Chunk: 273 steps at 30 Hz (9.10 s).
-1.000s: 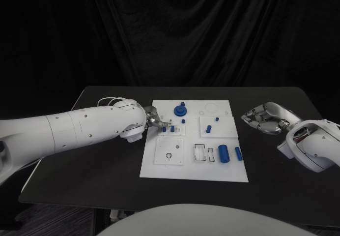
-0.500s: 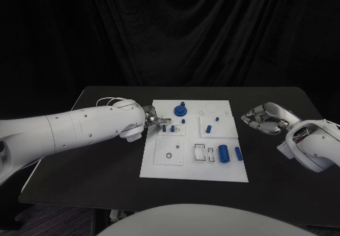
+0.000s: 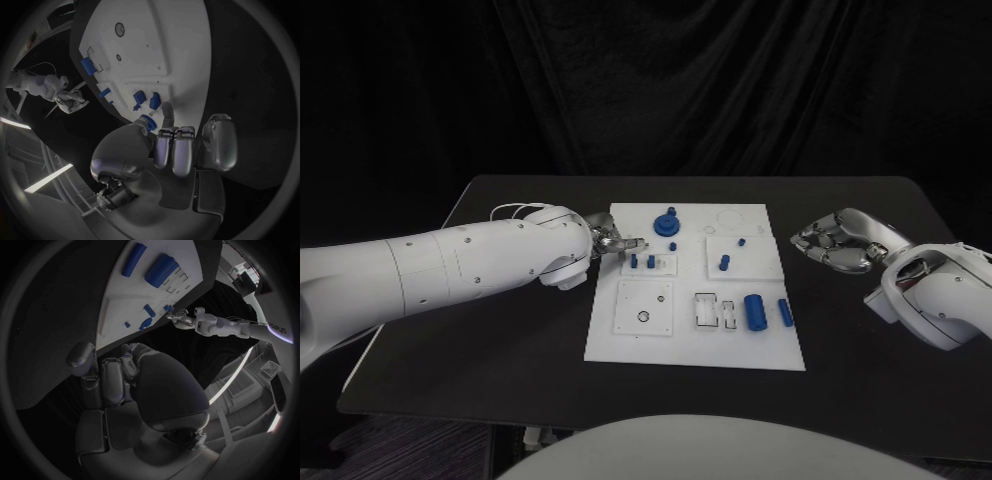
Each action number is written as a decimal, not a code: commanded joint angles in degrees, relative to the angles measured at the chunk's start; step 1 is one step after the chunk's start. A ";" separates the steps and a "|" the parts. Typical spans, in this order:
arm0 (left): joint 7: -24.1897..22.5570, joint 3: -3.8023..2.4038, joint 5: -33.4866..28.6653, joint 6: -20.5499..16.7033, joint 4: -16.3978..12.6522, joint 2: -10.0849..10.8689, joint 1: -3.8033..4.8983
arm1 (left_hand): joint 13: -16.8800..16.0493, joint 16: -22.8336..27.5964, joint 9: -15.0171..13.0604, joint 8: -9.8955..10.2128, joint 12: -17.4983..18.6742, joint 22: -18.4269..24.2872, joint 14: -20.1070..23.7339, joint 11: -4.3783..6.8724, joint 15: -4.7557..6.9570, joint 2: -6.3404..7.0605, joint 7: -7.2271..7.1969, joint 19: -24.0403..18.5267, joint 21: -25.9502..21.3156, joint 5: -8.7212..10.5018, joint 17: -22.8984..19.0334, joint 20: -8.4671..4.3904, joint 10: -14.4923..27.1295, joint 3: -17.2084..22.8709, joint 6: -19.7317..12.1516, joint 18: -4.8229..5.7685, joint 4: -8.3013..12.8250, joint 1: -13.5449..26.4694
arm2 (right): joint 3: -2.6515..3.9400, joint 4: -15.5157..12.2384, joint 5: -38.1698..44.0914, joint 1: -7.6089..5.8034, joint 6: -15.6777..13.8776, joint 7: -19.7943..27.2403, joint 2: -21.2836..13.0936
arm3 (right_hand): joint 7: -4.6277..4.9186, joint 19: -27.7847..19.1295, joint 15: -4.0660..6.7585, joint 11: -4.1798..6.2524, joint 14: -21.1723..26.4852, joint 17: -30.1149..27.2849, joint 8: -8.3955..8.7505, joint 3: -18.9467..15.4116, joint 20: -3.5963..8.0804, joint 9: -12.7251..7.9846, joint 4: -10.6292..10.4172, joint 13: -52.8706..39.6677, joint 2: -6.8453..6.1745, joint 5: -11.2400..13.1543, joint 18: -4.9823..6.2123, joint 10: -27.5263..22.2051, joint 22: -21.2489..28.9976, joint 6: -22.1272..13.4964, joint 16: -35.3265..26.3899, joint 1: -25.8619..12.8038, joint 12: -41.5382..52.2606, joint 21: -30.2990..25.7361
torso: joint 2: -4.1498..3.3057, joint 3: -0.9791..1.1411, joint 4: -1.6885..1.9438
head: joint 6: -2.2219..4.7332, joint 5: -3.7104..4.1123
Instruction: Assemble the parts on the task board
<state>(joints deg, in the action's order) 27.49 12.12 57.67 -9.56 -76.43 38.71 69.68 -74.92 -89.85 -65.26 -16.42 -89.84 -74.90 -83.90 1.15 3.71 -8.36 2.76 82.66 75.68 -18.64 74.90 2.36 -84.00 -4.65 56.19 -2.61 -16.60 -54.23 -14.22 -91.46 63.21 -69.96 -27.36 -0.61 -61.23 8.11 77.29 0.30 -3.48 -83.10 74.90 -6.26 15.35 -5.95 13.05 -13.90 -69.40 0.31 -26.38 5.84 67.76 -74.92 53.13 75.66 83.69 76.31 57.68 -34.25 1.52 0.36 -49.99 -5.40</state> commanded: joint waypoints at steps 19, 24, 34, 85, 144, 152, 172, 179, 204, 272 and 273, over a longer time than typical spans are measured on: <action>0.46 -0.05 -0.34 18.10 0.81 -1.96 8.60 | -15.08 -0.15 -0.41 -1.10 -0.16 -11.68 -6.10 0.60 0.60 1.61 -0.68 1.92 3.22 -5.25 15.10 -0.19 -6.00 0.56 -1.13 0.00 0.51 -12.00 | 0.04 0.03 0.12 0.16 -0.34 -0.94 0.08 | 0.03 -0.32 -0.02 -0.09 0.44 2.84 0.28 0.58 0.13 -0.08 0.14 0.16 -0.01 -0.33 0.42 -0.43 -6.79 0.38 -0.36 0.46 -0.29 -0.34 | 0.01 -0.01 0.02 | -0.01 0.00; 1.54 -0.05 -0.34 23.41 3.51 -3.86 8.91 | -15.08 -0.15 -0.14 -1.04 -0.16 -11.68 -6.10 0.58 0.59 2.00 -0.63 1.90 3.27 -3.49 15.10 -0.21 -6.00 0.36 -0.87 0.01 0.19 -12.56 | 0.04 -0.23 0.12 0.15 -0.79 -0.65 0.00 | 0.01 -0.30 -0.01 -0.07 0.43 2.86 0.28 0.61 0.13 -0.08 0.16 0.11 0.00 -0.35 0.41 -0.37 -6.80 0.39 -0.34 0.48 -0.25 -0.30 | 0.01 -0.01 0.02 | -0.01 -0.10; 1.47 -0.05 -0.34 27.27 9.21 -8.19 8.92 | -15.08 -0.15 -0.26 -1.52 -0.16 -11.62 -6.10 0.54 0.51 1.55 -0.66 1.75 3.20 2.92 15.10 -0.12 -6.00 -1.31 0.33 -0.04 0.01 -11.21 | 0.04 -0.35 0.12 0.15 -1.16 -0.36 0.05 | 0.00 -0.28 0.00 -0.05 0.43 2.86 0.28 0.66 0.14 -0.08 0.21 0.12 0.00 -0.41 0.40 -0.38 -6.82 0.39 -0.33 0.50 -0.26 -0.25 | 0.00 -0.01 0.01 | -0.01 -0.12; 4.35 -0.05 -0.34 30.64 15.62 -12.27 6.17 | -15.08 -0.15 1.82 3.05 -0.16 -10.44 -6.10 0.44 0.41 1.64 -0.57 -0.43 -0.59 -2.77 15.10 -0.03 -6.00 1.07 1.03 -0.89 0.72 -15.94 | 0.04 -0.82 0.12 0.15 -0.75 -0.74 -0.18 | 0.00 -0.27 0.01 -0.06 0.40 2.89 0.28 0.73 0.15 -0.08 0.25 0.13 -0.02 -0.50 0.40 -0.36 -6.82 0.43 -0.29 0.48 -0.25 -0.24 | 0.00 -0.01 0.01 | -0.01 -0.18; 1.79 -0.05 -0.35 30.25 15.77 -12.49 4.44 | -15.08 -0.15 4.31 7.03 -0.16 -10.32 -6.10 0.86 0.79 8.57 -0.85 -0.61 -1.42 -10.72 15.10 -0.37 -6.00 17.97 3.71 -1.00 4.40 -18.07 | 0.04 -0.64 0.12 0.15 0.61 -1.25 -0.10 | 0.02 -0.58 -0.03 -0.13 0.73 2.34 0.10 0.95 0.14 0.01 0.38 0.81 -0.08 -0.56 0.53 -1.05 -6.62 0.86 -0.93 0.39 -0.69 -1.05 | 0.02 -0.01 0.00 | -0.01 -0.15; 1.38 -0.05 -0.35 28.17 14.58 -11.67 4.40 | -15.08 -0.15 3.78 6.93 -0.16 -10.37 -6.10 0.94 0.92 11.33 -0.84 -0.37 -1.31 -10.38 15.10 -0.52 -6.00 26.14 4.14 -0.94 8.40 -16.32 | 0.04 -0.56 0.12 0.15 0.87 -1.33 -0.04 | 0.02 -0.65 -0.03 -0.13 0.80 2.23 0.09 0.97 0.14 0.01 0.38 0.89 -0.08 -0.57 0.56 -1.14 -6.58 0.89 -1.07 0.39 -0.76 -1.21 | 0.01 -0.01 0.01 | -0.01 -0.21; 1.48 -0.04 -0.35 19.96 10.05 -7.91 4.39 | -15.08 -0.15 3.07 6.65 -0.16 -10.28 -6.10 0.92 0.92 11.90 -0.80 -0.43 -1.66 -8.49 15.10 -0.52 -6.00 29.89 4.30 -1.01 10.40 -13.67 | 0.04 -0.47 0.12 0.16 0.65 -1.34 -0.24 | 0.04 -1.12 -0.06 -0.15 1.22 1.64 0.08 1.06 0.13 0.02 0.44 1.43 -0.17 -0.58 0.75 -1.76 -6.30 0.95 -1.80 0.36 -1.19 -2.32 | 0.02 0.00 0.02 | -0.01 -0.12; 1.27 -0.04 -0.35 15.80 6.63 -5.18 4.39 | -15.08 -0.15 2.96 6.55 -0.16 -10.26 -6.10 0.96 0.95 11.99 -0.86 -0.43 -1.73 -8.20 15.10 -0.53 -6.00 30.11 4.39 -1.03 10.59 -13.39 | 0.04 -0.50 0.12 0.16 0.32 -1.25 -0.37 | 0.05 -1.23 -0.07 -0.16 1.29 1.57 0.10 1.11 0.12 0.01 0.47 1.60 -0.20 -0.59 0.79 -1.96 -6.24 0.92 -1.90 0.35 -1.34 -2.55 | 0.01 -0.01 0.01 | -0.01 0.08; -2.56 -0.03 -0.35 -1.44 -3.12 1.03 2.69 | -15.08 -0.15 2.72 6.61 -0.16 -10.04 -6.10 0.93 0.98 11.86 -0.79 -0.63 -2.44 -7.60 15.10 -0.57 -6.00 30.62 3.99 -1.18 10.25 -12.07 | 0.04 -0.71 0.12 0.17 -0.47 -1.05 -0.73 | 0.09 -1.31 -0.09 -0.18 1.36 1.52 0.24 1.22 0.10 -0.04 0.56 1.77 -0.31 -0.64 0.79 -2.15 -6.21 0.72 -1.97 0.35 -1.50 -2.67 | -0.01 0.00 0.01 | -0.01 0.48; -4.91 -0.02 -0.35 -6.12 -2.49 2.01 -2.83 | -15.08 -0.15 2.51 6.65 -0.16 -9.80 -6.10 0.86 0.93 11.53 -0.69 -0.99 -3.33 -7.85 15.10 -0.55 -6.00 30.82 3.62 -1.35 9.45 -11.29 | 0.03 -0.91 0.12 0.34 -0.89 -0.98 -1.01 | 0.12 -1.35 -0.11 -0.21 1.36 1.55 0.30 1.33 0.09 -0.06 0.64 1.69 -0.35 -0.74 0.80 -2.01 -6.20 0.64 -1.94 0.35 -1.45 -2.75 | 0.01 -0.02 0.03 | -0.01 0.53; -4.93 -0.02 -0.35 -6.13 -2.46 1.98 -2.88 | -15.08 -0.15 2.52 6.71 -0.16 -9.76 -6.10 0.84 0.92 11.54 -0.67 -1.06 -3.48 -7.80 15.10 -0.54 -6.00 30.81 3.51 -1.38 9.43 -11.28 | 0.03 -0.91 0.12 0.35 -0.88 -0.99 -1.01 | 0.12 -1.35 -0.11 -0.21 1.36 1.55 0.30 1.33 0.09 -0.06 0.64 1.69 -0.35 -0.74 0.80 -2.01 -6.20 0.64 -1.94 0.35 -1.45 -2.75 | 0.02 -0.02 0.03 | -0.01 0.52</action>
<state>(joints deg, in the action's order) 23.22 11.99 57.60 -15.35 -79.01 40.77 67.12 -74.92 -89.85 -62.87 -9.53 -89.85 -74.90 -84.05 1.60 4.40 3.51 2.36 81.92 72.51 -26.56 74.90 1.83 -83.95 26.19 60.09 -3.52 -6.82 -65.93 -14.23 -92.23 63.21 -69.78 -27.77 -1.06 -62.17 8.11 76.27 0.25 -3.68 -81.94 74.90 -6.26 16.38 -5.74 13.05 -13.19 -67.65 0.31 -26.81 5.83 65.91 -74.93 53.54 73.88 83.68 74.98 54.96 -34.25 1.50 0.40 -49.99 -4.88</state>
